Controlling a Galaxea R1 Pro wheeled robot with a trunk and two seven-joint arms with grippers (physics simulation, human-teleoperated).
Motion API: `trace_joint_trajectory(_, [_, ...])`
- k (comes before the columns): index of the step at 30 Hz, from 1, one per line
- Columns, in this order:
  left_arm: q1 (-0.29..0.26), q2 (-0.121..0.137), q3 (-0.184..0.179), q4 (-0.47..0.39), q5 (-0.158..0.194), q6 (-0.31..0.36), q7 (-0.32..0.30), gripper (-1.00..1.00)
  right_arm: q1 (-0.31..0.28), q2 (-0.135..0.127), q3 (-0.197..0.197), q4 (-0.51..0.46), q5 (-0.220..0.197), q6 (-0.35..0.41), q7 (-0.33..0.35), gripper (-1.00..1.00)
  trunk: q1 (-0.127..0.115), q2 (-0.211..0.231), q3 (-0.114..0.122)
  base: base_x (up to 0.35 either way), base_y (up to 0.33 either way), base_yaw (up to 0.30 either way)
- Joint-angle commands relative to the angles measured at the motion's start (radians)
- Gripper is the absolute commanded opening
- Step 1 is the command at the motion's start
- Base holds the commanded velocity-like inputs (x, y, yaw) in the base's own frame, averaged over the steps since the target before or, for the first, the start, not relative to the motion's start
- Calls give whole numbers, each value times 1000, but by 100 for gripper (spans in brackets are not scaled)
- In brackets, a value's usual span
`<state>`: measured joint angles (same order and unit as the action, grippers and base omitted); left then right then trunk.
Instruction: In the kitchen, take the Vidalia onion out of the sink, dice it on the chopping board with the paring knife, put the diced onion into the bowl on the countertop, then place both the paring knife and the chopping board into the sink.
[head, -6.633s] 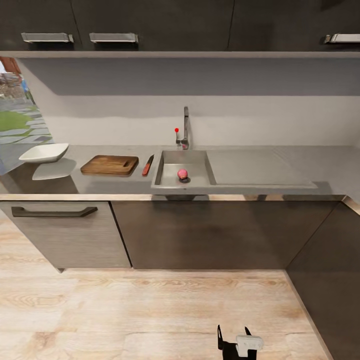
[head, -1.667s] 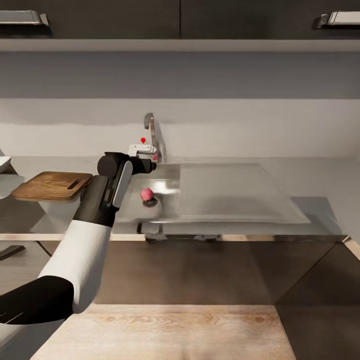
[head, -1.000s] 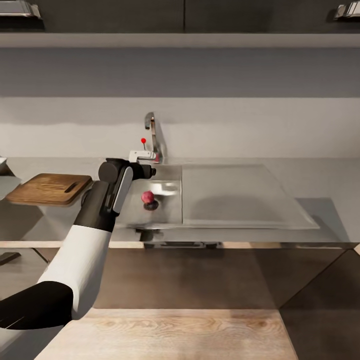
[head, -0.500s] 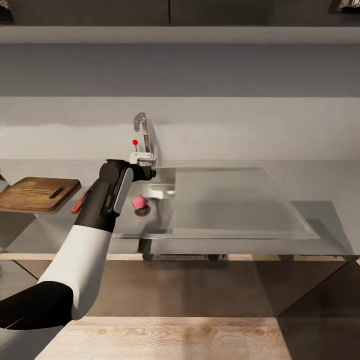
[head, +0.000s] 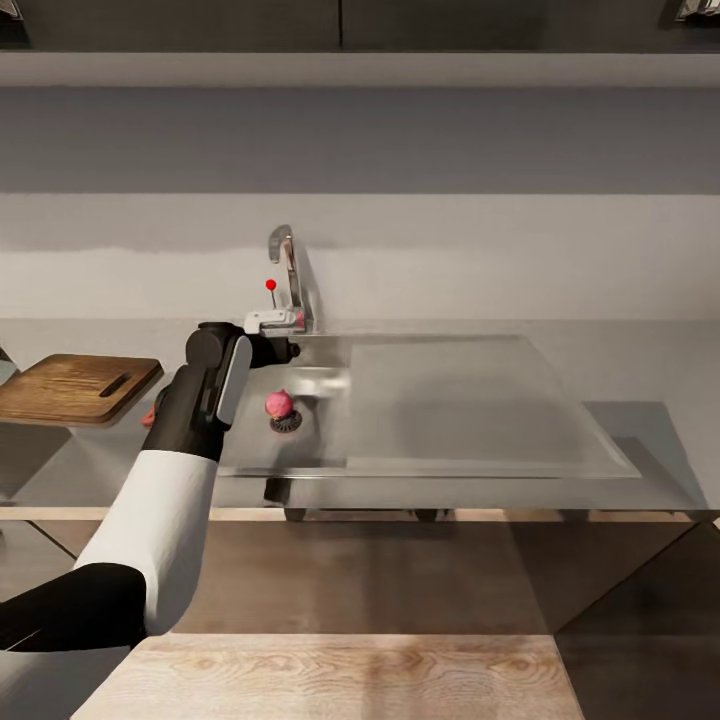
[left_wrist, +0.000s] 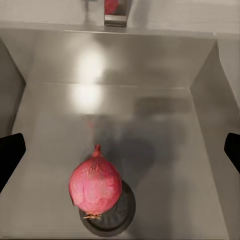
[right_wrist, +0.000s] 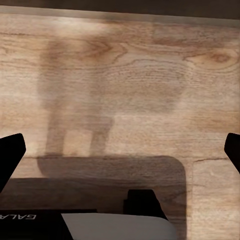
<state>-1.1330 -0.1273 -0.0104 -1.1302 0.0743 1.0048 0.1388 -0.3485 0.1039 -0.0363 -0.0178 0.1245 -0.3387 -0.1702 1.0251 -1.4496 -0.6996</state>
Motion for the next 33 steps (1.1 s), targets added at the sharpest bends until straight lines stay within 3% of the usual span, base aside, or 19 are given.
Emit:
trace_joint_trajectory(1, [-1, 0, 1, 0, 8, 3, 9, 100, -1, 0, -4, 1, 10, -2, -6, 100, 0, 0, -1, 0, 0, 0])
trace_joint_trajectory(10, [-1, 0, 10, 4, 8, 3, 8, 100, -1, 0, -4, 1, 10, -2, -5, 100, 0, 0, -3, 0, 0, 0])
trace_joint_trajectory(33, [0, 0, 9, 40, 7, -2, 8, 100, -1, 8, -4, 1, 10, 0, -5, 100, 0, 0, -36, 0, 0, 0])
